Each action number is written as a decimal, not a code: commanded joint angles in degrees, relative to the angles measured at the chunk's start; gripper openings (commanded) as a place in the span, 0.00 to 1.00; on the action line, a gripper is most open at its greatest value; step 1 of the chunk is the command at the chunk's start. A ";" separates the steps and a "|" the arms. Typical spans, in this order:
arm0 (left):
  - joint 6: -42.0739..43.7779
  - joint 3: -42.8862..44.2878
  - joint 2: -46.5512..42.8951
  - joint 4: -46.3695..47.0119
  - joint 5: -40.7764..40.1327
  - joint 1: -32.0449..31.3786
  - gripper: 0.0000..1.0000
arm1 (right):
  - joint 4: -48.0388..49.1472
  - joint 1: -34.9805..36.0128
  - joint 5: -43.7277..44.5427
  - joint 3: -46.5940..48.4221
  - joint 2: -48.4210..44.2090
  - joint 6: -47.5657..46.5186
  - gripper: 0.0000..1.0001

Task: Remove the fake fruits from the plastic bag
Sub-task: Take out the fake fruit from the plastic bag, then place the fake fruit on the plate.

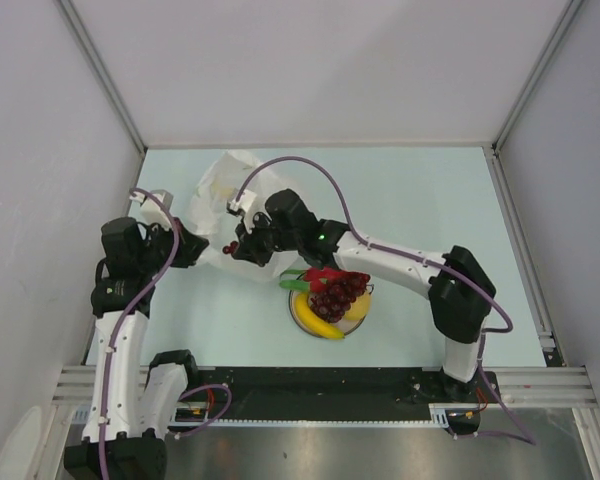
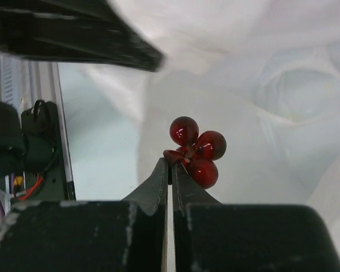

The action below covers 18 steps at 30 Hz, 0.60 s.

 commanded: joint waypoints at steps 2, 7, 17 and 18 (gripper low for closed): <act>-3.31 -0.42 -0.35 6.91 -0.02 0.25 0.00 | -6.66 2.90 -7.29 -0.25 -9.64 -14.80 0.00; -3.57 -0.59 0.26 7.97 -0.19 0.25 0.00 | -18.44 3.43 -9.94 -0.43 -13.44 -21.74 0.00; -9.28 -3.49 0.88 15.00 2.70 0.25 0.00 | -36.21 7.73 9.91 -10.08 -23.28 -28.60 0.00; -9.63 -3.67 0.88 15.26 2.79 0.34 0.00 | -36.83 7.91 11.84 -10.62 -23.81 -28.79 0.00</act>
